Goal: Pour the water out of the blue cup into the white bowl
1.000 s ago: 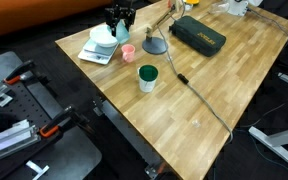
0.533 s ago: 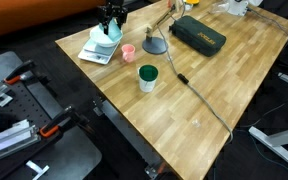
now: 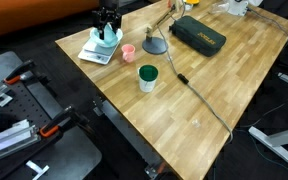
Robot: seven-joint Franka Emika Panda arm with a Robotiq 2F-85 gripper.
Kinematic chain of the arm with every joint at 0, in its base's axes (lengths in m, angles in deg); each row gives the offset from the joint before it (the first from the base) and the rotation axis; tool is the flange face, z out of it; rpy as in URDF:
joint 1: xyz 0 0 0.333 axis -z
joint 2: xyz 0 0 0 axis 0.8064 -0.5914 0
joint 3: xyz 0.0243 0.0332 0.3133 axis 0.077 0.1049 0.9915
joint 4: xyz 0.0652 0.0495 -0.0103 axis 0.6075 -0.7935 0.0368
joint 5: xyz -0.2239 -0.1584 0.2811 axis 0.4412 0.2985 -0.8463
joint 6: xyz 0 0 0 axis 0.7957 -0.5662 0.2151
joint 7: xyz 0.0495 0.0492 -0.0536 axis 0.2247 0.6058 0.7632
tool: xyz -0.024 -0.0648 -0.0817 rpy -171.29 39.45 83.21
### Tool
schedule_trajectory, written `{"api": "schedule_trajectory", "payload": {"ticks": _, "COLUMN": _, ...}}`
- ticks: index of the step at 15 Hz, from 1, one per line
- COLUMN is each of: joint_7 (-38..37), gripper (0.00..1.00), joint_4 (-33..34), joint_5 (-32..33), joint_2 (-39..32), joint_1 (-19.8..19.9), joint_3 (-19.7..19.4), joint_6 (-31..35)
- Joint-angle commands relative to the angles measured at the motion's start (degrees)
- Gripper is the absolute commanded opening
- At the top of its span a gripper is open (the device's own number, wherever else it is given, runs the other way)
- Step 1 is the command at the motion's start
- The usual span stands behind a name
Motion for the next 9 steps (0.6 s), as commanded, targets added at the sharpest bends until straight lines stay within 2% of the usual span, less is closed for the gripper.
{"api": "schedule_trajectory", "payload": {"ticks": 1, "joint_7": -1.81, "gripper": 0.48, "joint_4": 1.17, "joint_5": 3.04, "joint_2": -0.71, "joint_1": -1.06, "joint_3": -0.24, "joint_6": -2.47}}
{"api": "schedule_trajectory", "payload": {"ticks": 9, "joint_7": -2.33, "gripper": 0.48, "joint_4": 5.60, "joint_5": 7.53, "joint_2": -0.15, "joint_1": -1.06, "joint_3": -0.76, "joint_6": -4.82}}
